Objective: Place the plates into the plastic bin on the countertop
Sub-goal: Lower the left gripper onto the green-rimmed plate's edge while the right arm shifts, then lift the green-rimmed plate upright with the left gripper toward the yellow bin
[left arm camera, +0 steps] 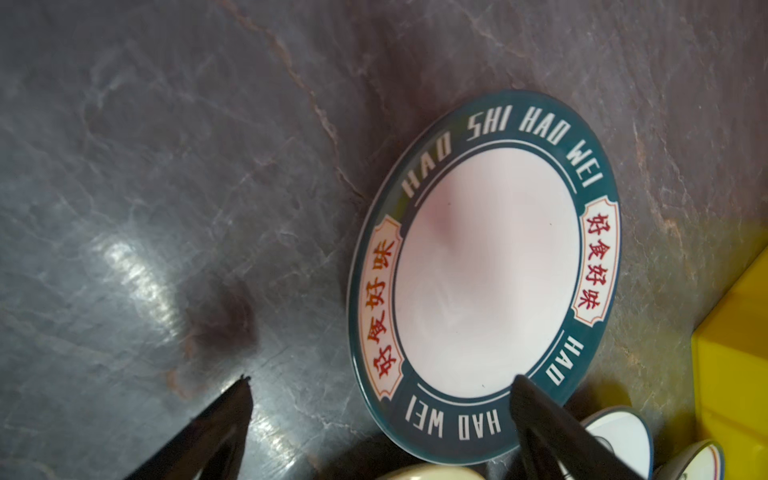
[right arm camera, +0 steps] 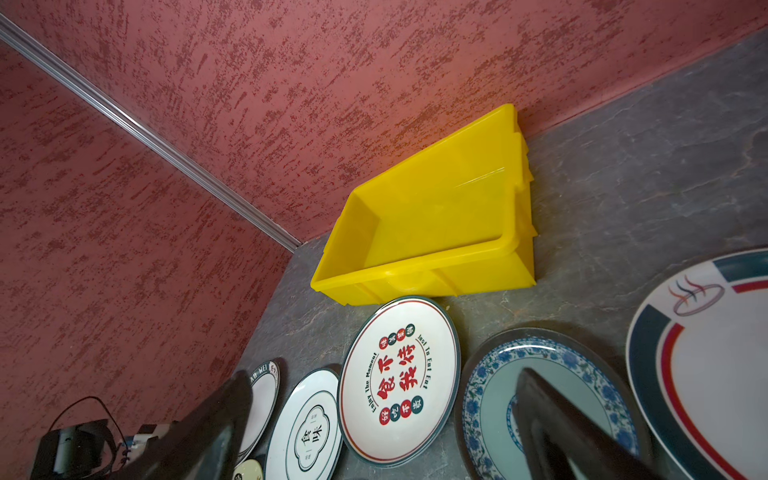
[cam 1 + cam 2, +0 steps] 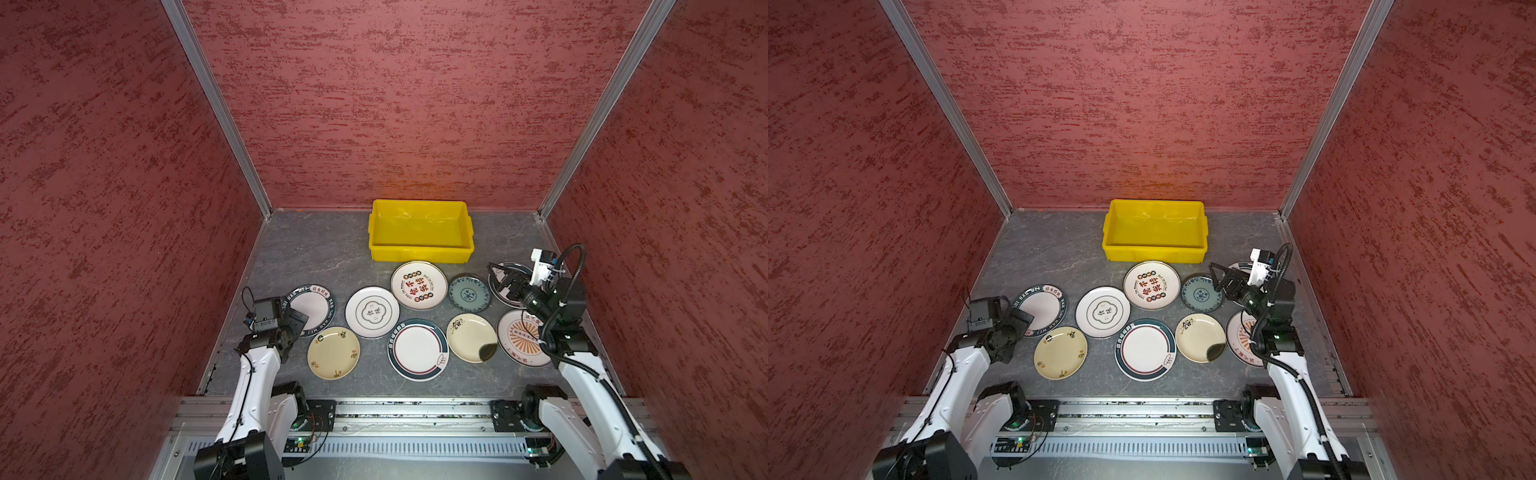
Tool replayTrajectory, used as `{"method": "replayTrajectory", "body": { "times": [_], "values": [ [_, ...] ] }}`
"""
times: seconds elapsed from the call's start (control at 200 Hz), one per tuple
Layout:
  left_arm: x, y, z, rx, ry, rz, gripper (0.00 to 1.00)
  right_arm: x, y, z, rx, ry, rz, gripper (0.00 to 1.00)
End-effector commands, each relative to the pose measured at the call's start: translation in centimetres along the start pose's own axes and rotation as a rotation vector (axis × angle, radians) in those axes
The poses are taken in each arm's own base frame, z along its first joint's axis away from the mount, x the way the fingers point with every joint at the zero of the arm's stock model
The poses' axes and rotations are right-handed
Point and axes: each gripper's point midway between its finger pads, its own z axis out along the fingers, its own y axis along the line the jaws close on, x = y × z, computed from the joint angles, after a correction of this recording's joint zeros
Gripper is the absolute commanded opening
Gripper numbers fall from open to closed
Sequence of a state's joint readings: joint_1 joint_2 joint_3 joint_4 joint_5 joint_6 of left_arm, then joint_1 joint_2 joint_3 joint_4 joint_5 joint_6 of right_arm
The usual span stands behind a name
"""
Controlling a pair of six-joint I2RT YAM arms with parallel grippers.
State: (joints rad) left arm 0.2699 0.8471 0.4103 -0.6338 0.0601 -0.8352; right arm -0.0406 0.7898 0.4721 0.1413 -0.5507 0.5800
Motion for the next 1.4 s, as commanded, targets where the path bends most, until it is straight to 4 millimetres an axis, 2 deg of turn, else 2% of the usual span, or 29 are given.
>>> {"method": "replayTrajectory", "body": {
  "times": [0.0, 0.18, 0.306, 0.381, 0.496, 0.581, 0.691, 0.847, 0.957, 1.082, 1.167, 1.398],
  "values": [
    [0.7, -0.7, 0.6, 0.075, 0.056, -0.052, 0.9, 0.6, 0.6, 0.1, -0.025, 0.05, 0.014, 0.99],
    [1.4, -0.6, 2.1, 0.097, 0.114, -0.102, 0.79, 1.0, -0.3, 0.0, 0.016, 0.052, 0.011, 0.99],
    [1.5, -0.2, 2.9, 0.096, 0.125, -0.126, 0.63, 1.5, -0.5, -0.1, 0.018, 0.058, 0.027, 0.99],
    [1.5, 0.1, 3.3, 0.097, 0.124, -0.146, 0.61, 1.6, -0.7, -0.1, 0.022, 0.057, 0.036, 0.99],
    [1.6, 0.4, 3.6, 0.101, 0.122, -0.169, 0.48, 1.7, -0.7, -0.1, 0.023, 0.059, 0.04, 0.99],
    [1.5, 0.8, 3.8, 0.102, 0.114, -0.182, 0.34, 1.7, -0.7, -0.2, 0.027, 0.056, 0.043, 0.99],
    [1.4, 1.5, 4.1, 0.094, 0.107, -0.207, 0.33, 1.8, -1.0, -0.2, 0.038, 0.059, 0.05, 0.99],
    [1.0, 1.5, 4.1, 0.106, 0.095, -0.216, 0.31, 2.1, -1.3, -0.1, 0.044, 0.067, 0.062, 0.99],
    [0.8, 1.5, 4.3, 0.112, 0.086, -0.213, 0.22, 2.2, -1.3, -0.1, 0.047, 0.074, 0.07, 0.99],
    [0.5, 1.6, 4.6, 0.111, 0.087, -0.212, 0.21, 2.4, -1.8, -0.1, 0.065, 0.079, 0.085, 0.99],
    [0.4, 1.7, 4.8, 0.116, 0.087, -0.219, 0.15, 2.7, -2.1, 0.0, 0.075, 0.08, 0.098, 0.99],
    [0.2, 1.8, 5.2, 0.133, 0.086, -0.236, 0.08, 3.2, -2.4, 0.0, 0.077, 0.091, 0.124, 0.99]
  ]
}}
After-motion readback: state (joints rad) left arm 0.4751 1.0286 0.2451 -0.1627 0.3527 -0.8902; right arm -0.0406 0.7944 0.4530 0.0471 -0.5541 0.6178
